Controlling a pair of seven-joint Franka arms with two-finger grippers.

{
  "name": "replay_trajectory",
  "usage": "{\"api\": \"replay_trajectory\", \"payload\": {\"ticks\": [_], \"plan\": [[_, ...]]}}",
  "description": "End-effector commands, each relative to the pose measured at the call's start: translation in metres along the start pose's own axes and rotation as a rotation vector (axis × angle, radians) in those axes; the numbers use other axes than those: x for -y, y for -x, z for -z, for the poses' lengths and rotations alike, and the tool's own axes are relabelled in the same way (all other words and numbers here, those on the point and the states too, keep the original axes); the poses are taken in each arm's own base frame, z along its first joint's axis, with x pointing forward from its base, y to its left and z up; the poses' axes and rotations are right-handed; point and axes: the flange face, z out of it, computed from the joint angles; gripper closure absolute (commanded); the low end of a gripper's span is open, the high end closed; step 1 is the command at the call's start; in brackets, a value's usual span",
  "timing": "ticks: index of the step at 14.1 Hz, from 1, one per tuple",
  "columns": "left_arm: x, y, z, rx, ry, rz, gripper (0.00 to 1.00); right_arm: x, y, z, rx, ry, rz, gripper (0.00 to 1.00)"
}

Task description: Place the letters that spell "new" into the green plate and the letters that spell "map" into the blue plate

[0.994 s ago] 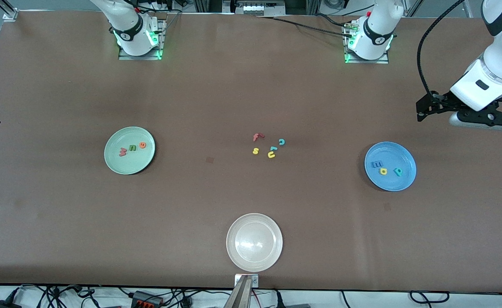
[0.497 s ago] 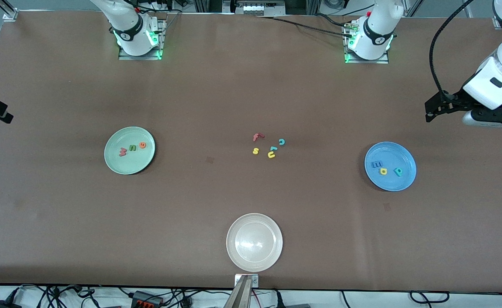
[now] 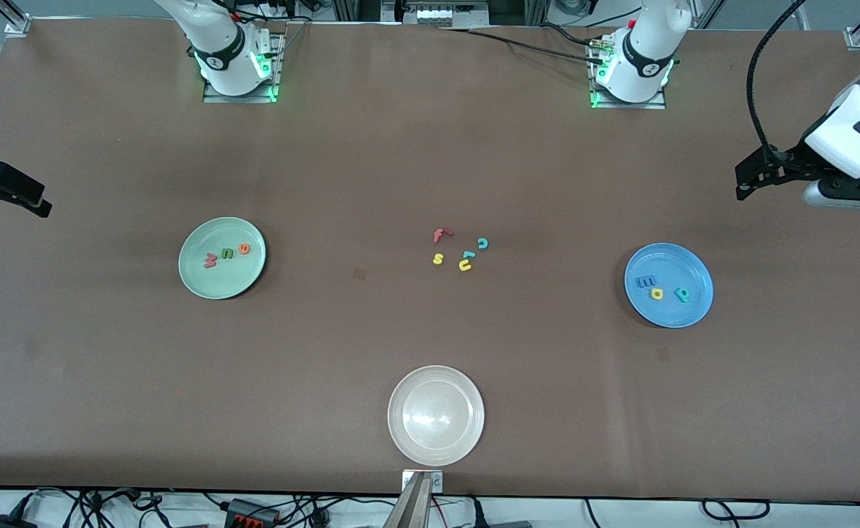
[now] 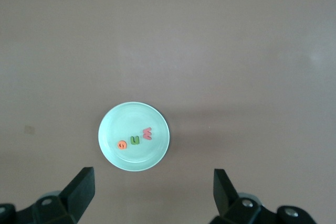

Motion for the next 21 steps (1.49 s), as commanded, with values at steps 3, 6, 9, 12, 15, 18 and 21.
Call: {"api": "replay_trajectory", "payload": {"ticks": [3, 6, 9, 12, 15, 18, 21], "plan": [[0.006, 0.001, 0.009, -0.003, 0.015, -0.007, 0.00, 0.003, -0.002, -0.027, -0.009, 0.007, 0.024, 0.00], [0.000, 0.001, 0.013, -0.009, 0.015, -0.016, 0.00, 0.010, -0.006, -0.009, -0.061, -0.001, 0.030, 0.00], [-0.001, 0.001, 0.015, -0.012, 0.015, -0.013, 0.00, 0.001, 0.001, -0.002, -0.008, 0.007, 0.026, 0.00], [-0.007, 0.001, 0.015, -0.011, 0.013, -0.022, 0.00, -0.028, 0.006, 0.006, -0.003, 0.020, -0.010, 0.00], [-0.006, 0.001, 0.015, -0.011, 0.015, -0.022, 0.00, -0.038, 0.011, 0.016, -0.021, 0.013, 0.004, 0.00], [-0.003, 0.001, 0.014, -0.008, 0.015, -0.016, 0.00, -0.035, 0.014, 0.020, -0.027, 0.023, -0.014, 0.00], [-0.004, 0.002, 0.015, -0.008, 0.015, -0.016, 0.00, -0.033, 0.020, 0.019, -0.019, 0.023, -0.014, 0.00]]}}
